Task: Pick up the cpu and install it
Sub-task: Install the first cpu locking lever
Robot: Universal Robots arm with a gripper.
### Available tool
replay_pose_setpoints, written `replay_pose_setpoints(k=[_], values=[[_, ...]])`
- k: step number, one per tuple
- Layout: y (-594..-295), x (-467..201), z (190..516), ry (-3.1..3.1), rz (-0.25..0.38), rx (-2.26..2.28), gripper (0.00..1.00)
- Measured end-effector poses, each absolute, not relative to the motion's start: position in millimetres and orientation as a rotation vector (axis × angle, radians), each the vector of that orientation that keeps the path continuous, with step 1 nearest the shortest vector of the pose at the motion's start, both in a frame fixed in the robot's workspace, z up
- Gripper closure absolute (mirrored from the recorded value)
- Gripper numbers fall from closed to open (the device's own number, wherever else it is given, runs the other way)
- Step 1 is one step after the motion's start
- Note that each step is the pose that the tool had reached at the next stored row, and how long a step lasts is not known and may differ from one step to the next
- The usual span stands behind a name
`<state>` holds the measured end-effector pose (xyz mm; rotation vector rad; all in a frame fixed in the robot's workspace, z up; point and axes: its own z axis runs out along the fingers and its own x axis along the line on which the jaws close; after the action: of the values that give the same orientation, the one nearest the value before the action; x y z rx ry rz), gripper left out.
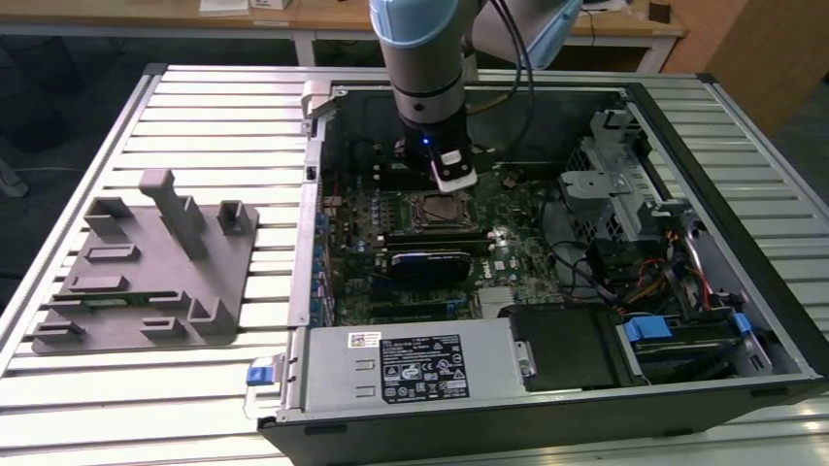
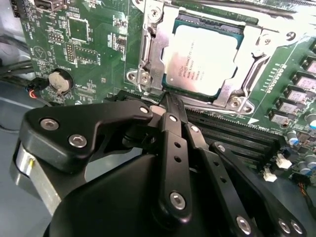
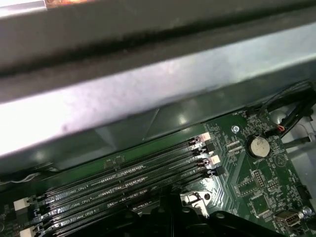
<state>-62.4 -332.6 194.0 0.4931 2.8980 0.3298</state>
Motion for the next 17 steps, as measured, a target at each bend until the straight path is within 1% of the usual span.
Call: replay_pose_setpoints(k=[6, 14, 17], values=[[-332.5, -62.4, 199.4, 2.898, 0.337, 0.494, 0.89], [-330.7, -62.5, 199.6, 2.895, 0.387, 0.504, 0.89], [-330.6, -62.5, 199.0, 2.895, 0.392, 0.505, 0.89]])
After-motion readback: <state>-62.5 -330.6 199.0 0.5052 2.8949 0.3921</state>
